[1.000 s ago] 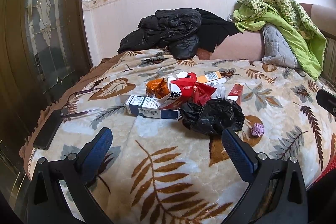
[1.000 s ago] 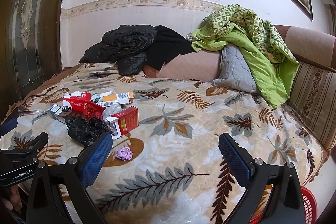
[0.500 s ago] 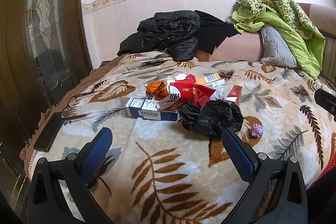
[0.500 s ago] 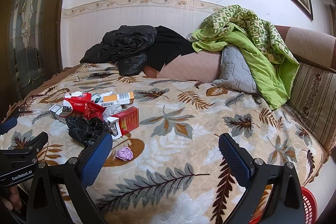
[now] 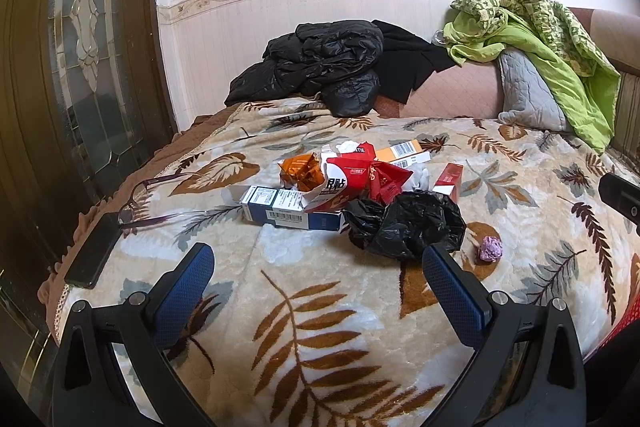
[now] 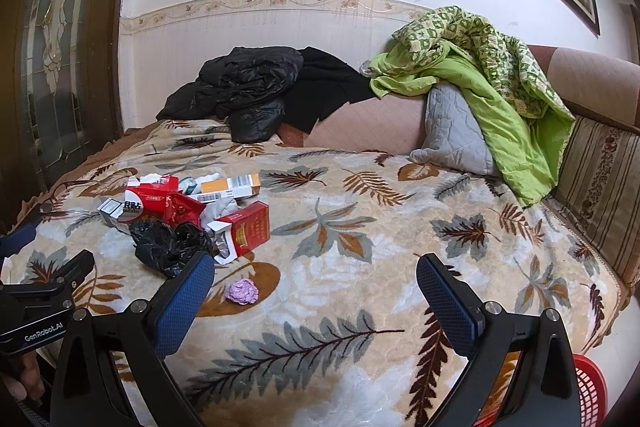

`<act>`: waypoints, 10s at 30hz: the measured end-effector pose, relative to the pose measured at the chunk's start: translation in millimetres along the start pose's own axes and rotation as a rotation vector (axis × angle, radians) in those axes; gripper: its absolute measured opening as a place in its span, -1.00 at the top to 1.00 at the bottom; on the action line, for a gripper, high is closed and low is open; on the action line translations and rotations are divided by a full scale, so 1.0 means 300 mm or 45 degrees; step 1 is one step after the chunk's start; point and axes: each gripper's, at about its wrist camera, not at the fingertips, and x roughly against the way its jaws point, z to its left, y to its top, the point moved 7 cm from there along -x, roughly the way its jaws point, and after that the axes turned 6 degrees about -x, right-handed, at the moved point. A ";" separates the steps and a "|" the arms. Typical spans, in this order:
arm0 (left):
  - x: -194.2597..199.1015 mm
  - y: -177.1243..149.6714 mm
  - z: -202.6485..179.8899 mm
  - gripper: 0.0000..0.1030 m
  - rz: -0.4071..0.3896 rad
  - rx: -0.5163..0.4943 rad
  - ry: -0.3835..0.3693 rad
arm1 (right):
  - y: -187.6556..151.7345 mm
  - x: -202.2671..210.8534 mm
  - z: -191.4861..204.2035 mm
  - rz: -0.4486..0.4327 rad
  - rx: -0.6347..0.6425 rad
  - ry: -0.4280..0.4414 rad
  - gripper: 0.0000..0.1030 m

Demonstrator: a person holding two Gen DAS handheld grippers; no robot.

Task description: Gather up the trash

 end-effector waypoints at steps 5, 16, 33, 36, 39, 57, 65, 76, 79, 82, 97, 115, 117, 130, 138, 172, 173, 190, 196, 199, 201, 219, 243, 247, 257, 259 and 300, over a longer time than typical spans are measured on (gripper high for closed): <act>-0.001 -0.007 0.020 -1.00 0.031 0.019 -0.008 | -0.007 -0.005 0.020 0.018 -0.005 0.059 -0.96; -0.037 -0.005 0.037 -1.00 0.080 -0.054 -0.020 | -0.089 -0.126 0.136 0.280 0.021 0.286 -0.58; -0.226 0.038 -0.033 -0.62 0.241 0.122 -0.343 | -0.224 -0.418 0.166 0.690 -0.067 0.307 0.43; -0.283 0.036 -0.079 -0.62 0.300 0.136 -0.408 | -0.200 -0.390 0.136 0.630 -0.089 0.280 0.43; -0.326 0.031 -0.132 -0.62 0.354 0.140 -0.462 | -0.181 -0.383 0.095 0.600 -0.133 0.249 0.43; -0.259 0.046 -0.161 0.44 0.223 0.045 -0.452 | -0.126 -0.355 0.042 0.511 -0.225 0.243 0.43; -0.182 0.084 -0.175 0.44 0.101 0.025 -0.468 | -0.096 -0.304 0.015 0.440 -0.238 0.228 0.43; -0.072 0.104 -0.309 0.44 0.061 -0.017 -0.611 | -0.053 -0.112 -0.115 0.342 -0.383 0.277 0.43; -0.010 0.118 -0.388 0.44 0.049 -0.058 -0.700 | -0.068 -0.022 -0.198 0.336 -0.425 0.271 0.43; 0.070 0.137 -0.502 0.44 0.025 -0.140 -0.801 | -0.081 0.087 -0.318 0.304 -0.467 0.231 0.43; 0.449 0.061 -1.258 0.41 0.130 -0.550 -1.356 | -0.297 0.470 -0.985 0.245 -0.835 -0.217 0.33; 0.354 0.113 -1.063 -0.39 0.133 -0.401 -1.158 | -0.173 0.422 -0.883 0.165 -0.717 -0.088 -0.32; 0.326 0.122 -0.988 -0.39 0.126 -0.377 -1.099 | -0.150 0.380 -0.805 0.180 -0.675 -0.020 -0.32; 0.078 0.117 -0.329 -0.42 0.109 -0.105 -0.620 | -0.060 0.072 -0.246 0.369 -0.425 0.323 -0.32; -0.117 0.086 0.120 -0.43 0.183 0.143 -0.376 | -0.086 -0.076 -0.004 0.425 -0.307 0.407 -0.32; -0.409 0.098 0.038 -0.61 0.263 -0.290 -0.415 | -0.099 -0.087 -0.051 0.376 -0.369 0.449 -0.34; -0.449 0.100 0.038 -0.61 0.284 -0.293 -0.410 | -0.099 -0.088 -0.057 0.380 -0.378 0.450 -0.34; -0.498 0.006 -0.100 -0.21 0.488 -0.300 -0.632 | -0.100 -0.096 -0.021 0.388 -0.363 0.465 -0.34; -0.510 -0.047 -0.147 0.35 0.555 -0.316 -0.546 | -0.105 -0.104 -0.016 0.403 -0.354 0.457 -0.34; -0.445 -0.033 -0.141 0.37 0.537 -0.229 -0.568 | -0.101 -0.138 -0.012 0.442 -0.371 0.460 -0.34; -0.393 -0.016 -0.140 0.37 0.505 -0.163 -0.581 | -0.091 -0.187 0.004 0.481 -0.398 0.502 -0.34; -0.326 0.024 0.015 0.37 0.330 0.134 -0.384 | -0.177 -0.555 0.222 0.815 -0.441 0.550 -0.34; -0.289 0.065 0.143 0.37 0.193 0.201 -0.224 | -0.113 -0.458 0.314 0.647 -0.333 0.591 -0.37; -0.268 0.071 0.270 0.37 0.135 0.280 -0.091 | -0.108 -0.419 0.443 0.575 -0.089 0.521 -0.37; -0.212 0.053 0.487 0.37 0.055 0.384 0.056 | -0.183 -0.536 0.666 0.465 0.287 0.010 -0.67; -0.215 0.051 0.487 0.37 0.063 0.393 0.041 | -0.189 -0.570 0.657 0.455 0.283 -0.056 -0.56; -0.172 0.128 -0.434 0.37 0.058 -0.169 -0.490 | -0.041 -0.183 -0.188 0.315 -0.643 0.388 0.89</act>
